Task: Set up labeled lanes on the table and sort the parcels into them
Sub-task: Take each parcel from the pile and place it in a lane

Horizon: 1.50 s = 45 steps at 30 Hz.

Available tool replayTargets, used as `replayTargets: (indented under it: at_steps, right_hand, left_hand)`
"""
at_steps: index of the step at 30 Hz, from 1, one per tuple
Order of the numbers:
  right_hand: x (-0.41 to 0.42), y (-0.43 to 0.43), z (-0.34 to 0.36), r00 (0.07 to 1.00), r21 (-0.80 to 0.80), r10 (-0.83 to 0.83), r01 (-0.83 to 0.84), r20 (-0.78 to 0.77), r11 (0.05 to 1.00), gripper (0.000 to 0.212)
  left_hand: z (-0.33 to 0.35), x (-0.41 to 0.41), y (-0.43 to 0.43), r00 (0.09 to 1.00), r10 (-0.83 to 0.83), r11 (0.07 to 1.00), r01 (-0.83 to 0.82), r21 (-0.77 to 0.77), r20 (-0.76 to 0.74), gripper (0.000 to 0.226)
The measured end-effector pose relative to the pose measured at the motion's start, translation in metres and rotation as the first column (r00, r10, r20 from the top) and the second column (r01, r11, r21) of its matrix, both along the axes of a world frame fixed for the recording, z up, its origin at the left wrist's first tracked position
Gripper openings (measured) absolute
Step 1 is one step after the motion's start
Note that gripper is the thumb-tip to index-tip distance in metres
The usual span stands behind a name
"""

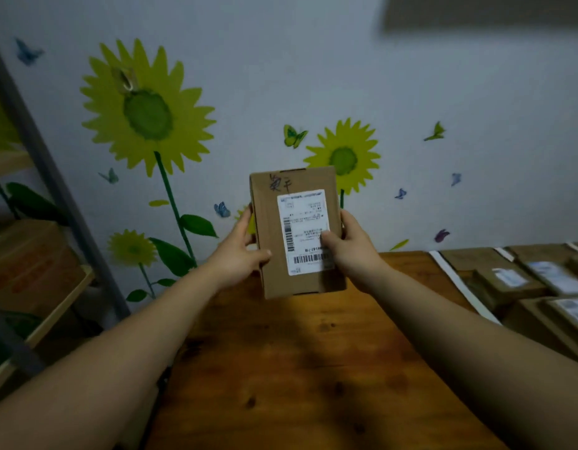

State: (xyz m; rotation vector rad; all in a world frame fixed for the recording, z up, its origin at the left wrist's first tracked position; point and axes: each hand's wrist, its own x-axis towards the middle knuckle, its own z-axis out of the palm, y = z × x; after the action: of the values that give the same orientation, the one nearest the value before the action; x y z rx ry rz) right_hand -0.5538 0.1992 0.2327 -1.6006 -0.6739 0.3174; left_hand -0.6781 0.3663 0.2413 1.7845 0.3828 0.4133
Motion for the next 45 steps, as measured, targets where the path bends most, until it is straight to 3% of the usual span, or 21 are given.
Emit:
replayTargets:
  at_steps: [5,10,13,17,22,25,29,31,33,35,38,42,45]
  right_hand:
    - [0.012,-0.056,0.029,0.998,0.078,-0.009,0.005,0.057,0.997,0.036]
    - [0.025,-0.118,0.032,0.995,0.031,0.078,-0.08,0.061,0.996,0.061]
    - [0.034,-0.149,0.032,0.998,0.064,-0.01,0.006,0.055,0.998,0.06]
    - [0.046,-0.191,0.023,0.994,0.044,-0.091,0.089,0.067,0.995,0.06]
    - [0.064,-0.261,-0.01,0.953,-0.135,-0.278,0.293,0.12,0.946,0.082]
    - [0.07,-0.308,-0.02,0.909,-0.162,-0.361,0.396,0.21,0.904,0.067]
    - [0.071,-0.378,-0.022,0.872,-0.25,-0.429,0.481,0.233,0.841,0.092]
    - [0.07,-0.414,-0.022,0.847,-0.312,-0.474,0.529,0.241,0.789,0.101]
    - [0.068,-0.447,-0.02,0.816,-0.265,-0.531,0.577,0.23,0.772,0.085]
    - [0.064,-0.475,-0.021,0.76,-0.233,-0.607,0.649,0.233,0.724,0.076]
    - [0.061,-0.516,-0.026,0.665,-0.261,-0.714,0.745,0.222,0.613,0.076]
    - [0.056,-0.578,-0.037,0.566,-0.287,-0.788,0.818,0.242,0.499,0.075]
    - [0.057,-0.635,-0.04,0.566,-0.312,-0.791,0.813,0.231,0.491,0.078]
  left_hand:
    - [0.021,0.017,-0.05,0.986,-0.035,0.997,0.024,0.069,0.164,0.073]
    - [0.035,0.034,-0.116,0.957,0.071,0.996,-0.056,-0.062,0.28,0.054]
    - [0.031,0.05,-0.155,0.96,0.09,0.995,-0.078,-0.055,0.266,0.048]
    - [0.007,0.069,-0.199,0.973,-0.135,0.99,0.126,0.062,0.185,0.073]
    - [-0.02,0.118,-0.262,0.98,-0.107,0.993,0.113,-0.023,0.167,0.072]
    - [-0.027,0.151,-0.307,0.976,-0.14,0.984,0.156,-0.082,0.169,0.07]
    - [-0.021,0.189,-0.364,0.967,-0.238,0.97,0.242,-0.038,0.094,0.062]
    - [-0.02,0.201,-0.392,0.928,-0.369,0.928,0.371,-0.034,0.056,0.057]
    - [-0.02,0.211,-0.417,0.83,-0.558,0.83,0.558,-0.014,0.023,0.068]
    - [-0.022,0.218,-0.442,0.724,-0.688,0.708,0.686,0.171,-0.053,0.081]
    - [-0.026,0.229,-0.484,0.702,-0.705,0.605,0.669,0.431,-0.101,0.074]
    - [-0.029,0.247,-0.546,0.66,-0.742,0.533,0.69,0.49,-0.123,0.059]
    - [-0.032,0.259,-0.603,0.621,-0.777,0.491,0.704,0.513,-0.108,0.053]
